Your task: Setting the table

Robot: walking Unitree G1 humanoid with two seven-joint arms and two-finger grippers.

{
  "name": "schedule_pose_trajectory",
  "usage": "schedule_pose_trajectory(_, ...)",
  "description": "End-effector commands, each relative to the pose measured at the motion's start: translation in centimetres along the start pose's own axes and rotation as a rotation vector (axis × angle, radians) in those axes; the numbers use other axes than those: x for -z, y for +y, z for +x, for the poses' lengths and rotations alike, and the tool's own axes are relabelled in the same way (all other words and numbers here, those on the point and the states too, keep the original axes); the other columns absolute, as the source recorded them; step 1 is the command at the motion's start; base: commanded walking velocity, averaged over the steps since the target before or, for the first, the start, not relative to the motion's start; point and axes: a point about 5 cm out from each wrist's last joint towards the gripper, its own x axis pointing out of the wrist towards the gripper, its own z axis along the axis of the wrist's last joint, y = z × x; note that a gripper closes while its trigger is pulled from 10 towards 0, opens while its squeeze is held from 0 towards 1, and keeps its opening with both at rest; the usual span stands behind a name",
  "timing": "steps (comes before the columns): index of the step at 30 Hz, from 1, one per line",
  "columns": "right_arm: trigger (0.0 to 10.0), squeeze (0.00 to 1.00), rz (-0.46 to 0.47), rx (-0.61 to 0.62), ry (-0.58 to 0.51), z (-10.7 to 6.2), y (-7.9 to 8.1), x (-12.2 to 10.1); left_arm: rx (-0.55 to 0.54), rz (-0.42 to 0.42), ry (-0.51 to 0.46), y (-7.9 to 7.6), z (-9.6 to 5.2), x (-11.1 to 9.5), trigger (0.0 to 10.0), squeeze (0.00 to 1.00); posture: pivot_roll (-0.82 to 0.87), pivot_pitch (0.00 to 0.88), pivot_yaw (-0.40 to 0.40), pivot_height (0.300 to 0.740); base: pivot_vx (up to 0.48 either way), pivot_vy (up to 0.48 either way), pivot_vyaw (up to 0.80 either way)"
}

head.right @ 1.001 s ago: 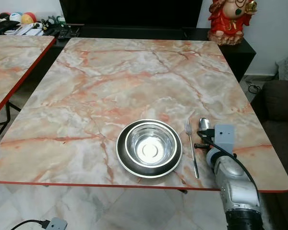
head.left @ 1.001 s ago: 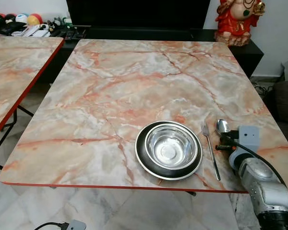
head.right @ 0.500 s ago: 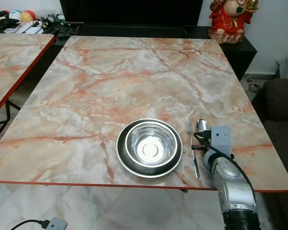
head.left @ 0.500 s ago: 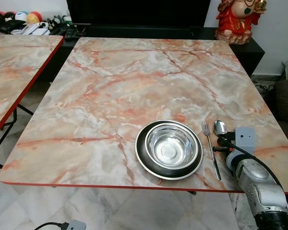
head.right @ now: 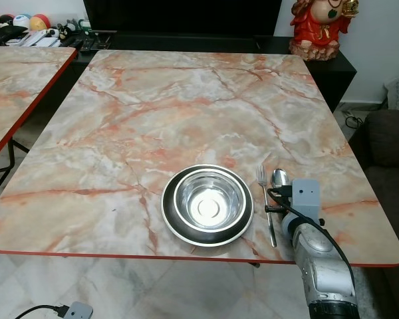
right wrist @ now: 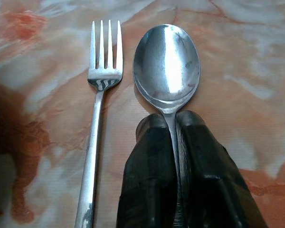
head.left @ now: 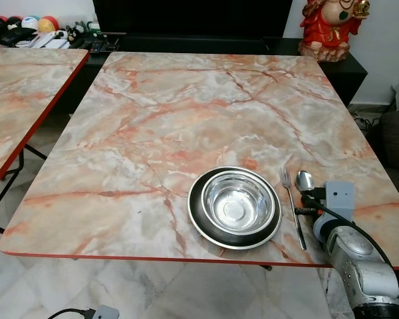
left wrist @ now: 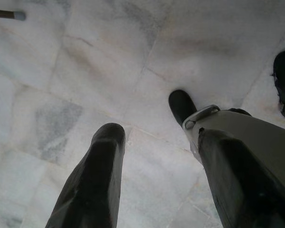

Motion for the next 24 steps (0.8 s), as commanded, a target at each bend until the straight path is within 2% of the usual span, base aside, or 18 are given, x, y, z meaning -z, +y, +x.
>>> schedule_pose_trajectory(1, 10.0, 0.00, 0.009, 0.008, 0.023, -0.26, -0.16, 0.63, 0.011, 0.005, 0.032, -0.30, -0.16, 0.96, 10.0, 0.00, -0.10, 0.200, 0.001, 0.740, 0.000, 0.000, 0.00)
schedule_pose_trajectory(10, 10.0, 0.00, 0.000, 0.030, 0.026, -0.17, -0.70, 0.36, 0.010, 0.010, 0.035, -0.28, -0.18, 1.06, 10.0, 0.00, -0.10, 0.201, 0.000, 0.740, 0.000, 0.000, 0.00)
schedule_pose_trajectory(18, 10.0, 0.00, -0.003, 0.019, 0.027, -0.06, -0.39, 0.43, 0.008, 0.010, 0.033, -0.21, -0.17, 0.98, 10.0, 0.00, -0.10, 0.200, 0.000, 0.740, 0.000, 0.000, 0.00)
schedule_pose_trajectory(20, 10.0, 0.65, -0.004, 0.018, 0.029, -0.06, -0.37, 0.46, 0.008, 0.010, 0.032, -0.20, -0.17, 0.97, 10.0, 0.00, -0.10, 0.200, 0.000, 0.740, 0.000, 0.000, 0.00)
schedule_pose_trajectory(21, 10.0, 0.71, -0.004, 0.020, 0.029, -0.09, -0.39, 0.46, 0.009, 0.011, 0.032, -0.21, -0.17, 0.97, 10.0, 0.00, -0.10, 0.202, 0.001, 0.740, 0.000, 0.000, 0.00)
schedule_pose_trajectory(22, 10.0, 0.71, -0.004, 0.020, 0.029, -0.09, -0.40, 0.46, 0.009, 0.011, 0.032, -0.21, -0.17, 0.97, 10.0, 0.00, -0.10, 0.202, 0.001, 0.740, 0.000, 0.000, 0.00)
schedule_pose_trajectory(23, 10.0, 0.65, -0.007, 0.025, 0.031, -0.09, -0.45, 0.48, 0.009, 0.011, 0.032, -0.20, -0.17, 0.96, 10.0, 0.00, -0.10, 0.202, 0.001, 0.740, 0.000, 0.000, 0.00)
schedule_pose_trajectory(24, 10.0, 0.65, -0.008, 0.026, 0.032, -0.10, -0.46, 0.48, 0.009, 0.011, 0.032, -0.19, -0.17, 0.95, 10.0, 0.00, -0.10, 0.202, 0.001, 0.740, 0.000, 0.000, 0.00)
